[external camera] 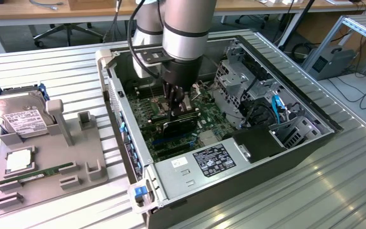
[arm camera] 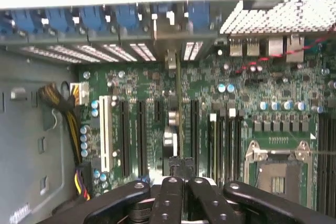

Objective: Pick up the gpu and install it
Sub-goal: 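Press down on the gpu until it lock into place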

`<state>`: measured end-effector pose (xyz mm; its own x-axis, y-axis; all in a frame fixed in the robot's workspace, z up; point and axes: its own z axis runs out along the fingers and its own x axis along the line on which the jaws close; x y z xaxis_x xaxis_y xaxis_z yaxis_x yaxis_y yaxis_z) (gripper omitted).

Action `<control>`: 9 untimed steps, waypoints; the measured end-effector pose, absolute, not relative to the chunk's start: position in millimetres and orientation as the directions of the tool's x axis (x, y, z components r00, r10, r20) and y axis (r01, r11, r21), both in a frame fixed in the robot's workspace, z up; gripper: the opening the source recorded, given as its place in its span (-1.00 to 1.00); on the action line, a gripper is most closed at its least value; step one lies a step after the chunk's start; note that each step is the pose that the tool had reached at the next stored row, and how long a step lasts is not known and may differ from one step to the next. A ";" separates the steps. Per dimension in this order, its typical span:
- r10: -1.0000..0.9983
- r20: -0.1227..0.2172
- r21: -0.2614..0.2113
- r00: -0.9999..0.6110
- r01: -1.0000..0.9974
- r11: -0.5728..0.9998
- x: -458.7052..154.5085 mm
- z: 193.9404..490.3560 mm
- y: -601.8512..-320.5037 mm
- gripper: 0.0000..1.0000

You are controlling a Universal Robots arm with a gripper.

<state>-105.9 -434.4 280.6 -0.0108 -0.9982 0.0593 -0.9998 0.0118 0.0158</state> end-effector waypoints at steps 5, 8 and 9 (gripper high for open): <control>-0.998 0.060 0.016 -0.011 -1.000 0.012 -115.4 279.1 -432.9 -0.79; -0.998 0.060 0.014 -0.011 -1.000 0.012 -126.0 279.0 -431.5 -0.79; -0.998 0.060 0.013 -0.011 -1.000 0.012 -131.5 278.7 -431.5 -0.79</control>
<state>-131.5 -431.5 278.7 -0.0110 -0.9981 0.0600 -0.9998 0.0118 0.0134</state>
